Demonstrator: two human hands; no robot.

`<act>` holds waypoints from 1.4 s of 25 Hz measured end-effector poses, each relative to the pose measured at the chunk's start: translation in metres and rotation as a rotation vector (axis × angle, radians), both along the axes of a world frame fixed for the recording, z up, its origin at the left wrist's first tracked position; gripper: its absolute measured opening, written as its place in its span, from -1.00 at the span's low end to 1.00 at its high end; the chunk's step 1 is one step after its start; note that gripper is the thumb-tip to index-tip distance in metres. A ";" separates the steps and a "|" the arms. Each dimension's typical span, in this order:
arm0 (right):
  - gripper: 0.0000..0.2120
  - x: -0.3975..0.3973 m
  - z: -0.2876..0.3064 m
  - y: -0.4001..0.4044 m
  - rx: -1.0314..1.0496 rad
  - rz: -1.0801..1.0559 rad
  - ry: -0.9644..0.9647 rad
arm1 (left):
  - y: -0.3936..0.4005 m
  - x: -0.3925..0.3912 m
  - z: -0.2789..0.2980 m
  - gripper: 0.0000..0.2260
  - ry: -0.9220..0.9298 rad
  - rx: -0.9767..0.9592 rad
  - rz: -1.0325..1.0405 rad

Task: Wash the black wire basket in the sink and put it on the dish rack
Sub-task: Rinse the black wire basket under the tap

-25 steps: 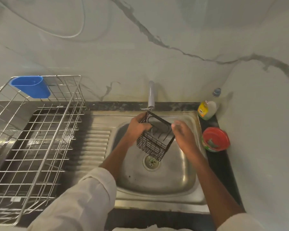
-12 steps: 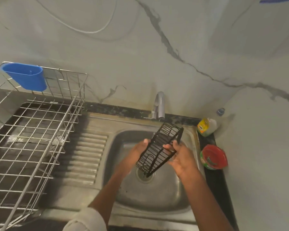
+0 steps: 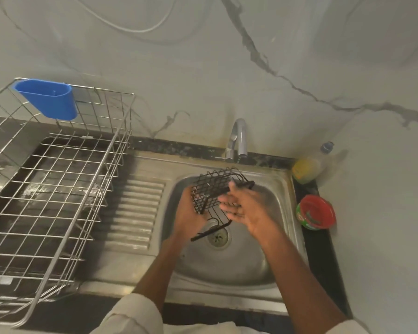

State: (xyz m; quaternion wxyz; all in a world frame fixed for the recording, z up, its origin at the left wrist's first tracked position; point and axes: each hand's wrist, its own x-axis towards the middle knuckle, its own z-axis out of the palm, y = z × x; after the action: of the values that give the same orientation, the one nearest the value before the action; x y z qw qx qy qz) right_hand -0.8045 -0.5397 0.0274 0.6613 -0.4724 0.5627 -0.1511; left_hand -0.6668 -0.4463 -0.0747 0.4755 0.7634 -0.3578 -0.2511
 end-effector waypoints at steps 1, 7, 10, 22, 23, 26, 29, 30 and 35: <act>-0.75 -0.003 -0.004 -0.003 -0.201 -0.080 0.140 | 0.003 0.007 -0.002 -0.34 -0.004 0.030 0.059; -0.37 -0.005 -0.018 -0.040 -0.158 0.077 0.050 | 0.005 0.021 -0.007 -0.53 0.149 -0.014 0.164; -0.40 -0.010 -0.023 -0.046 -0.121 0.100 0.075 | -0.019 0.016 0.004 -0.50 0.191 -0.047 0.042; -0.71 -0.039 -0.018 -0.035 -0.125 -0.262 -0.006 | -0.101 0.021 0.001 -0.83 0.100 0.241 -0.218; -0.74 -0.032 -0.017 -0.033 -0.133 -0.244 0.004 | -0.094 0.023 0.001 -0.80 0.111 0.225 -0.179; -0.63 -0.012 -0.018 -0.032 -0.142 -0.155 -0.008 | -0.063 0.027 0.001 -0.62 0.107 0.114 -0.067; -0.68 0.007 -0.012 -0.032 -0.149 -0.057 -0.046 | -0.026 0.025 0.003 -0.44 0.117 0.016 0.051; -0.69 0.010 -0.011 -0.032 -0.156 -0.031 -0.056 | -0.016 0.024 0.000 -0.39 0.123 -0.019 0.080; -0.55 0.009 -0.016 -0.032 -0.155 0.054 -0.058 | -0.009 0.021 -0.015 -0.35 0.126 -0.088 0.093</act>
State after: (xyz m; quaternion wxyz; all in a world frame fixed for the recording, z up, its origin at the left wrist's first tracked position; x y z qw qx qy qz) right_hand -0.7960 -0.5717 0.0118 0.6425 -0.5325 0.5173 -0.1898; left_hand -0.6457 -0.4555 -0.0896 0.5414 0.7401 -0.3022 -0.2605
